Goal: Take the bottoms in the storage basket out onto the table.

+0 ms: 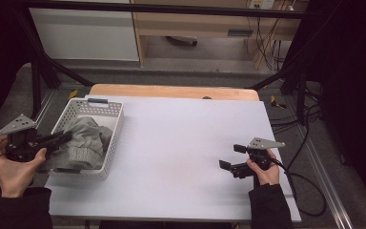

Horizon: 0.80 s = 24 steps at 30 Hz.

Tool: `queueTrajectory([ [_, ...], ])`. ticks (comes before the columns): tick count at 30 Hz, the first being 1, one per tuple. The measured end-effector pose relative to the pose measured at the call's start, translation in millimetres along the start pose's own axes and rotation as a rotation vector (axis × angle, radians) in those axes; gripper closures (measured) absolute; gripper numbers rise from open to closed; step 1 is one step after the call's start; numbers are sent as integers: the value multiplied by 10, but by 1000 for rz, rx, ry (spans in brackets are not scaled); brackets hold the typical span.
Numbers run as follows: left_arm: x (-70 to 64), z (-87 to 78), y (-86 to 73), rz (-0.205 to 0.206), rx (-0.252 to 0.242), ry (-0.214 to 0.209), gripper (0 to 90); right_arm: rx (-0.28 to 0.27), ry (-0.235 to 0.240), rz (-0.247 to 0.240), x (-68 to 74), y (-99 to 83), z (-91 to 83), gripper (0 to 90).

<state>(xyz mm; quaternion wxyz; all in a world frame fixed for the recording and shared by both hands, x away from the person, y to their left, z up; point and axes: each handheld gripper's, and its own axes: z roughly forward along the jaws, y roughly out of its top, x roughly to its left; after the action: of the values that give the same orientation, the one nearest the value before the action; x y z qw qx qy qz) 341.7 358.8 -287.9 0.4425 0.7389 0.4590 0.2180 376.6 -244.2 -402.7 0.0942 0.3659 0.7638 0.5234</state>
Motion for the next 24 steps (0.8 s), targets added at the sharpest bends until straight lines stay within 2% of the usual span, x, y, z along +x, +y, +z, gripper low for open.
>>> queueTrajectory([
  [17, -17, -89, 128, 24, -10, 11, 814, 2, 0, 0, 4, 4, 4, 27],
  [24, -27, -113, 180, 33, -5, 4, 815, 1, 1, 0, 6, 5, 3, 28],
])
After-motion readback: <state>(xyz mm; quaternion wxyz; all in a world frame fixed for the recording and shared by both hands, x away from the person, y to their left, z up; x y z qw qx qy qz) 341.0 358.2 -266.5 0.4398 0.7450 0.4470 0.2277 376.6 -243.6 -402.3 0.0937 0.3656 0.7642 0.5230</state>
